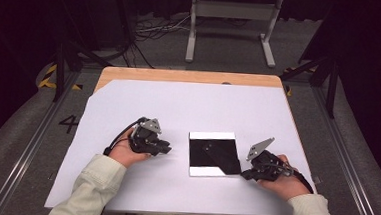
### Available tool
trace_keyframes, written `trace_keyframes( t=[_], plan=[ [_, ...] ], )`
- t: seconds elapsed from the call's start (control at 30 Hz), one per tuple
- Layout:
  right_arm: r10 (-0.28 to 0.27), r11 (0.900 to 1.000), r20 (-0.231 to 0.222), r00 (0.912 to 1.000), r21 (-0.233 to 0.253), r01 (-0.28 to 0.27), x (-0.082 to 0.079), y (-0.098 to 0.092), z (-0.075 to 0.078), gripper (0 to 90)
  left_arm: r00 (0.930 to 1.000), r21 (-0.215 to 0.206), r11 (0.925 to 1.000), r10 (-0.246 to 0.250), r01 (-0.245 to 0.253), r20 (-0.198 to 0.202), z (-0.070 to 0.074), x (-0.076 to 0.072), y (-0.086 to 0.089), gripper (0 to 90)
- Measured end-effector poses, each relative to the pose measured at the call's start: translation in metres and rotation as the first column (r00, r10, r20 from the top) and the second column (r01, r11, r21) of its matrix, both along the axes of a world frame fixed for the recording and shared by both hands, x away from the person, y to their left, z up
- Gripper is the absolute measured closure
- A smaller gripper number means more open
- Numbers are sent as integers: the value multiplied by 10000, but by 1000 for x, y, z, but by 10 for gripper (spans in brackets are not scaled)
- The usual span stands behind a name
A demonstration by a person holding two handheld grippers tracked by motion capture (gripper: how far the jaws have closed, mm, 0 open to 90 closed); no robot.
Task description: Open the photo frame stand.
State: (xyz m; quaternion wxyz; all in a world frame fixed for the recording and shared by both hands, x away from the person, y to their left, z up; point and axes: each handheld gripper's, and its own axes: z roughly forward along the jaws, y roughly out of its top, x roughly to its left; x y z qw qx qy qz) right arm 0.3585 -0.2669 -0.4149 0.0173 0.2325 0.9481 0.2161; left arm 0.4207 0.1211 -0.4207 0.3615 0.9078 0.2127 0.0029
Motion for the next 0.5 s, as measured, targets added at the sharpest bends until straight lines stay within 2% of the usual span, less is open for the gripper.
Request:
trace_keyframes(
  t=[0.5],
  plan=[
    [-97,9981,395,9992,609,73,-4,-5,11,899,9999,16,10000,-94,94,-54,-1,2,-3,742]
  ],
)
